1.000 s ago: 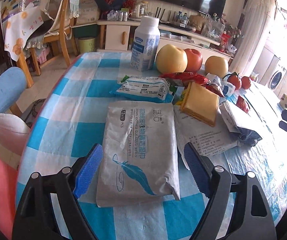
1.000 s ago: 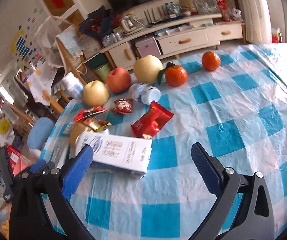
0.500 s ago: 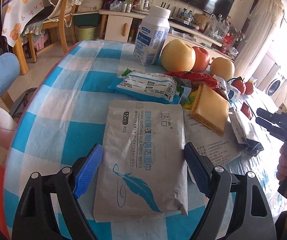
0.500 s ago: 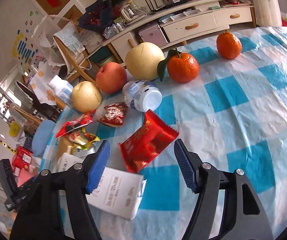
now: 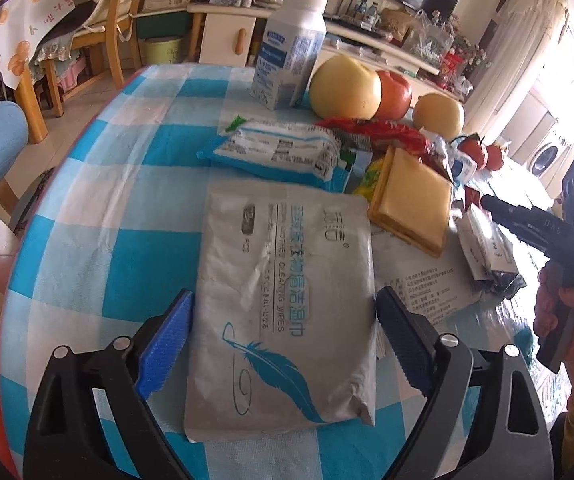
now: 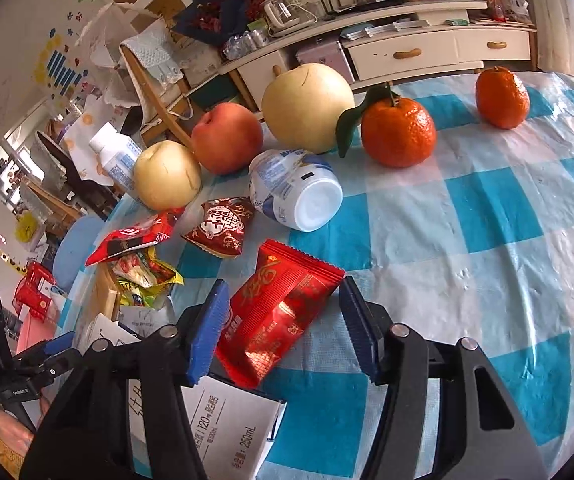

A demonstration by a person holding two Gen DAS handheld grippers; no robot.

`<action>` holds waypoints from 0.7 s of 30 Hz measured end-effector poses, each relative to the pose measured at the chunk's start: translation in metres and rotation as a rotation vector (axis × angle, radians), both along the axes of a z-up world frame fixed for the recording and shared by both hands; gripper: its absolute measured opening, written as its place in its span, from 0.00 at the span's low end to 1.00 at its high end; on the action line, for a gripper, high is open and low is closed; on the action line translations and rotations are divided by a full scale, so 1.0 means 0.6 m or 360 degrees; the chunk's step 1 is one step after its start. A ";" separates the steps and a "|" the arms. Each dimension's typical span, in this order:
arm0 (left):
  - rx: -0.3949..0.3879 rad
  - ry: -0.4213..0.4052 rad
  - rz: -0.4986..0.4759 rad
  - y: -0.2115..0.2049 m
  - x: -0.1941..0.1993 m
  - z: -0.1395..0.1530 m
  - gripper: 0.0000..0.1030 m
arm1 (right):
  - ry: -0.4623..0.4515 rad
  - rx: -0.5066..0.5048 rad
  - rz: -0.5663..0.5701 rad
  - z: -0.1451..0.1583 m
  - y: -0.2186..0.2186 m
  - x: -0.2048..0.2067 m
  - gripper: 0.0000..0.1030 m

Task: Collect trash
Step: 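Close left gripper on grey wipes pack while right gripper grasps red snack packet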

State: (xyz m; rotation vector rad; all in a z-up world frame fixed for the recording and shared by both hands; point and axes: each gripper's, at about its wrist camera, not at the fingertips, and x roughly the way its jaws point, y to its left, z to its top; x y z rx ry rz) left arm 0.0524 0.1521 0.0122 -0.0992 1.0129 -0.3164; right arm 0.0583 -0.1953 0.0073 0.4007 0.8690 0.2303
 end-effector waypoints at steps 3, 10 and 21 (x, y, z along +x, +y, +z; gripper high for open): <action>0.0097 -0.0020 -0.0026 -0.014 -0.004 -0.004 0.88 | -0.0003 0.0000 0.0031 0.002 0.006 0.006 0.59; 0.0223 -0.0078 -0.0019 -0.030 -0.014 -0.008 0.87 | -0.0017 -0.0131 0.0120 0.004 0.036 0.011 0.69; 0.0213 -0.0114 0.0046 -0.027 -0.025 0.000 0.72 | 0.0007 -0.0310 0.0129 0.001 0.062 0.005 0.43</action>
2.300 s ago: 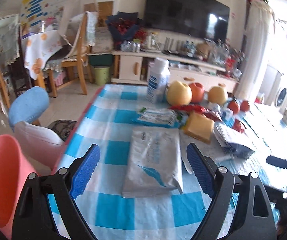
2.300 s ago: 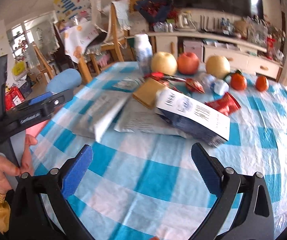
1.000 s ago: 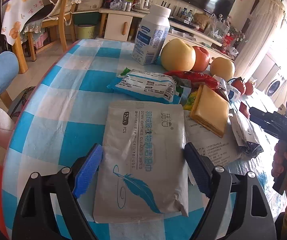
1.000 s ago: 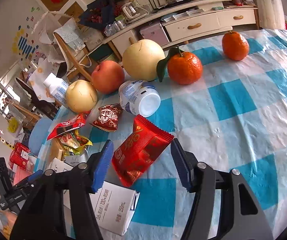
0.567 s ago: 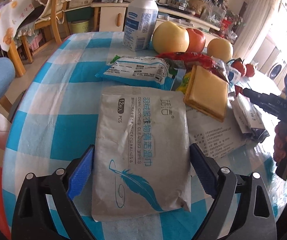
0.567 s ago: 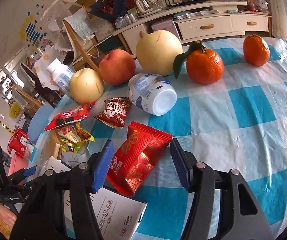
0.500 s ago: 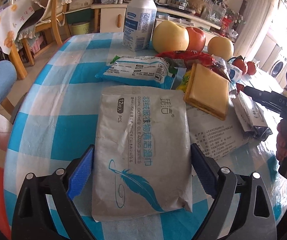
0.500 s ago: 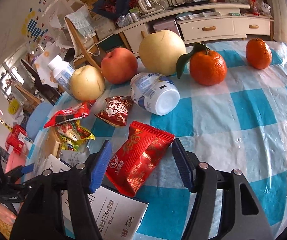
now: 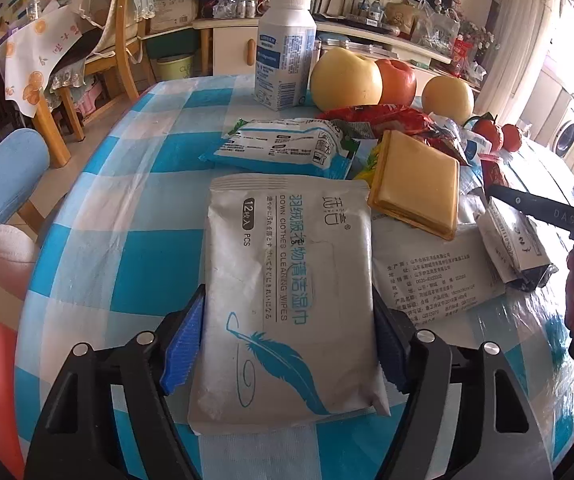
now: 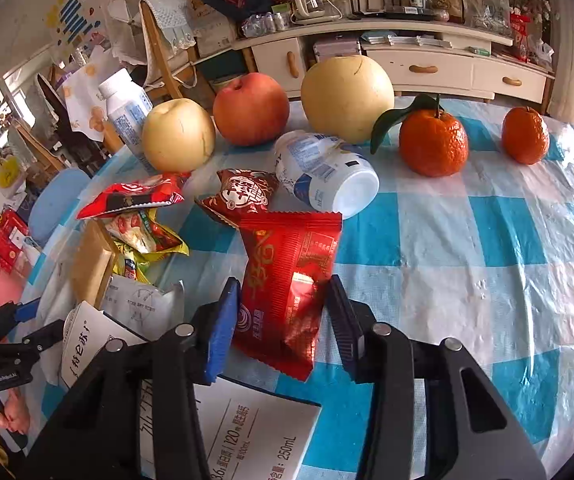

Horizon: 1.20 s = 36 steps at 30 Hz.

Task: Collect trash
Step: 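Close left gripper on grey wipes pack while right gripper grasps red snack packet, then lift wipes pack and red packet and carry both over the pink bucket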

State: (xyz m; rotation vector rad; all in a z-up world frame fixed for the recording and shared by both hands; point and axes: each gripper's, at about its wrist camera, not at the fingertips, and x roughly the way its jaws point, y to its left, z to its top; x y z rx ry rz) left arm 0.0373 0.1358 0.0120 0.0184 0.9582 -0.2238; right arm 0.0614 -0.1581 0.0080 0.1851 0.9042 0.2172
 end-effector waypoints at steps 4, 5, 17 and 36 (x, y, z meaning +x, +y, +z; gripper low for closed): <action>-0.0033 -0.0008 0.0020 0.005 -0.004 0.003 0.71 | -0.0011 -0.0027 -0.0015 0.001 0.004 -0.004 0.38; -0.0046 -0.0013 0.0027 0.006 -0.006 0.005 0.71 | -0.0015 -0.0038 -0.0022 0.002 0.006 -0.006 0.38; -0.0162 -0.0100 0.0115 0.032 -0.031 0.034 0.71 | -0.0176 -0.0090 -0.0141 0.037 0.009 -0.043 0.33; -0.0279 -0.0231 0.0222 0.087 -0.065 0.078 0.71 | -0.0342 -0.0053 -0.0155 0.095 0.049 -0.128 0.32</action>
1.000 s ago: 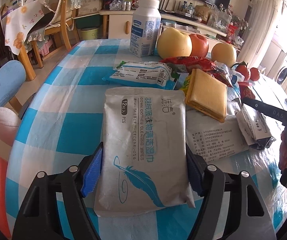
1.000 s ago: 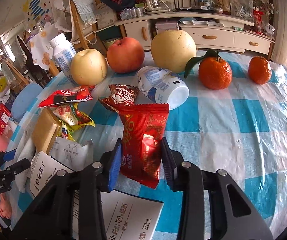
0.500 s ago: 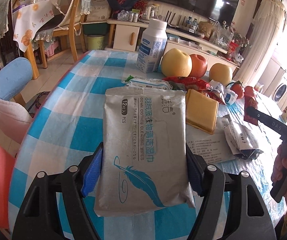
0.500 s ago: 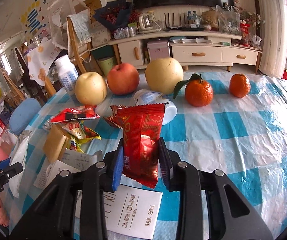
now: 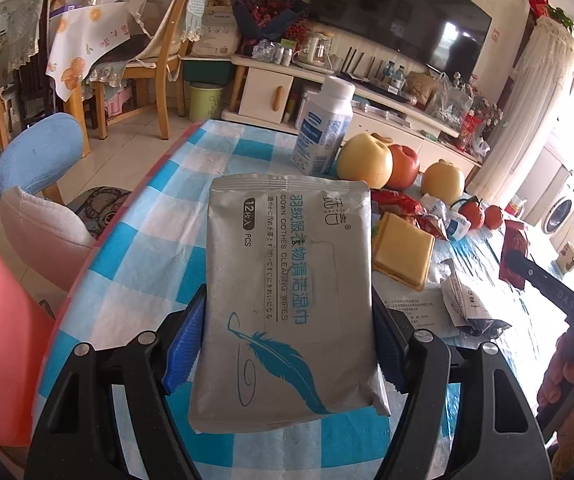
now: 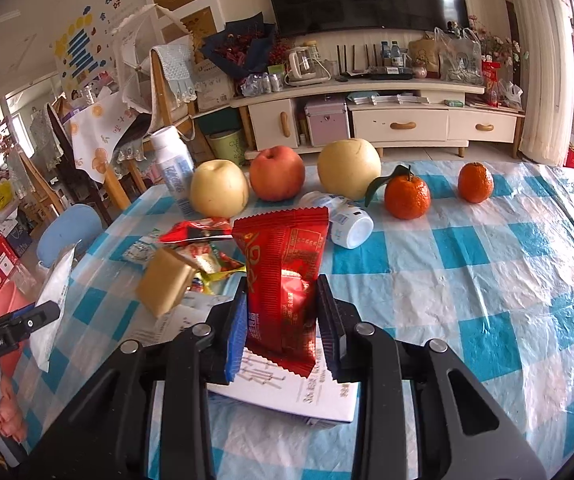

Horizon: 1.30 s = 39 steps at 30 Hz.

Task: Collect trash
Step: 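Lift wipes pack and red packet and carry both over the pink bucket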

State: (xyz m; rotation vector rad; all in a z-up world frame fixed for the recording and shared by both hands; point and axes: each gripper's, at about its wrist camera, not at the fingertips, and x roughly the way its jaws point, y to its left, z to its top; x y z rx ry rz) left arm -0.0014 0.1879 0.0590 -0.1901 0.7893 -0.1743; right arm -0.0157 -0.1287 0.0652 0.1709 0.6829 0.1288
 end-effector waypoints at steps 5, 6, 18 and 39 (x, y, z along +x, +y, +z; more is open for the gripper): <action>0.0005 -0.0055 0.0064 0.023 -0.010 0.015 0.71 | -0.0038 -0.0027 0.0030 0.014 0.036 -0.027 0.32; -0.0003 -0.0062 0.0077 0.028 -0.011 0.018 0.71 | -0.0048 -0.0039 0.0044 0.018 0.046 -0.033 0.32; -0.0056 -0.0148 0.0332 0.110 -0.039 0.053 0.71 | -0.0027 -0.0030 0.0284 0.044 0.189 -0.067 0.32; -0.0120 -0.0128 0.1002 0.339 -0.107 0.062 0.72 | -0.0063 -0.0063 0.0919 0.091 0.546 -0.069 0.32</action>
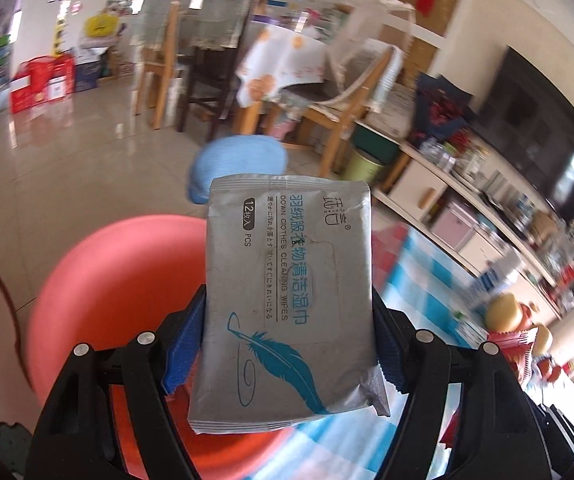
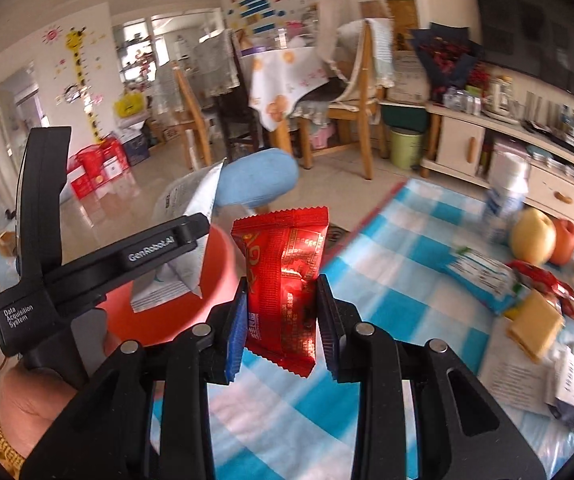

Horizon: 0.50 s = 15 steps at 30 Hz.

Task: Collect trash
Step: 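Lift wipes pack and red packet and carry both over the pink bucket, then open both grippers to drop wipes pack and red packet into bucket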

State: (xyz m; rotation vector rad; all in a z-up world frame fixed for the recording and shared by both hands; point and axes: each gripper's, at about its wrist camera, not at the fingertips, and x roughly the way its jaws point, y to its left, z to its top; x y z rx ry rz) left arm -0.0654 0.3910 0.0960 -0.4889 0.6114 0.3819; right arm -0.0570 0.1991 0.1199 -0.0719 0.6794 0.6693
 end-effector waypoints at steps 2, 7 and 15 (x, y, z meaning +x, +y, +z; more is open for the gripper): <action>-0.0036 0.0006 0.0068 0.028 -0.008 -0.005 0.72 | -0.0006 -0.0017 0.0053 0.000 0.032 0.000 0.33; -0.0115 0.0051 0.0221 0.089 -0.021 -0.022 0.72 | 0.0001 -0.0053 0.0158 -0.011 0.100 0.000 0.33; -0.0184 0.0125 0.0354 0.141 -0.030 -0.045 0.72 | 0.0083 -0.0088 0.0272 -0.039 0.169 0.004 0.34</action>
